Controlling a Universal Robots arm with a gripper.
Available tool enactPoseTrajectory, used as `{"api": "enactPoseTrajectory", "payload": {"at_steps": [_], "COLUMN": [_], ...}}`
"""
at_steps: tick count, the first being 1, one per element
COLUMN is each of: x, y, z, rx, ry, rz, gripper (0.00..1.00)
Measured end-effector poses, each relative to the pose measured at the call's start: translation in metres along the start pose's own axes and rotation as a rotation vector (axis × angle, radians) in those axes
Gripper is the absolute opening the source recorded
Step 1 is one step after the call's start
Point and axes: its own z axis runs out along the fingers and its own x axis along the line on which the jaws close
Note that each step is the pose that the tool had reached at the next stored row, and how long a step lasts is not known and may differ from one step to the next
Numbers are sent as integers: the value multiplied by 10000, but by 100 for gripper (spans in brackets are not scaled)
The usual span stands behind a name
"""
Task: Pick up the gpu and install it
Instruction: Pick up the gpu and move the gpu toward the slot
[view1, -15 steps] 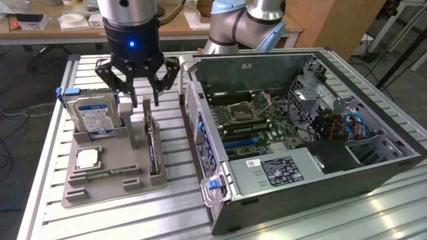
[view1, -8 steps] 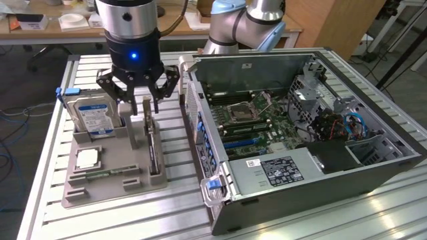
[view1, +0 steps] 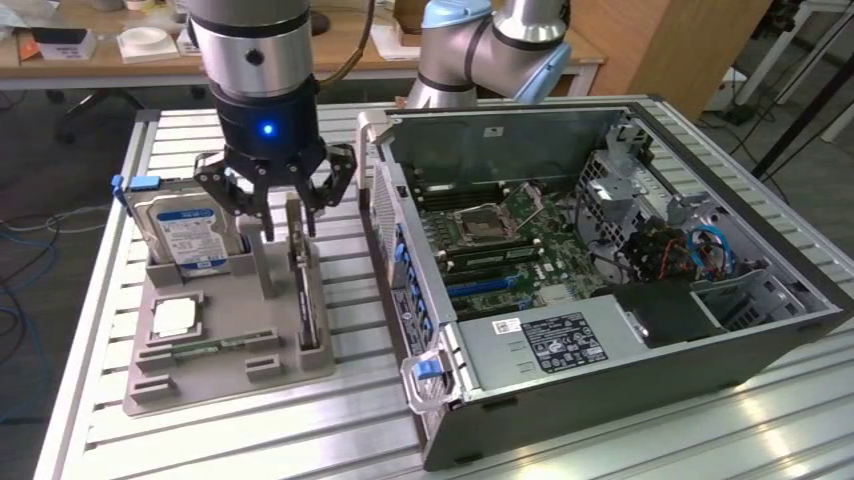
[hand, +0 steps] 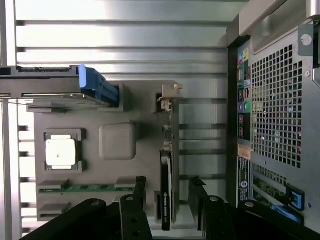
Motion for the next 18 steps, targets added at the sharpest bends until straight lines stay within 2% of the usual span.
{"api": "enactPoseTrajectory", "payload": {"at_steps": [5, 12, 18], "x": [13, 13, 20], "y": [-4, -4, -15], "z": [88, 98, 178], "rx": [-1, -3, 2], "ry": [3, 1, 3], "rz": [-55, -62, -59], "gripper": [47, 47, 47]}}
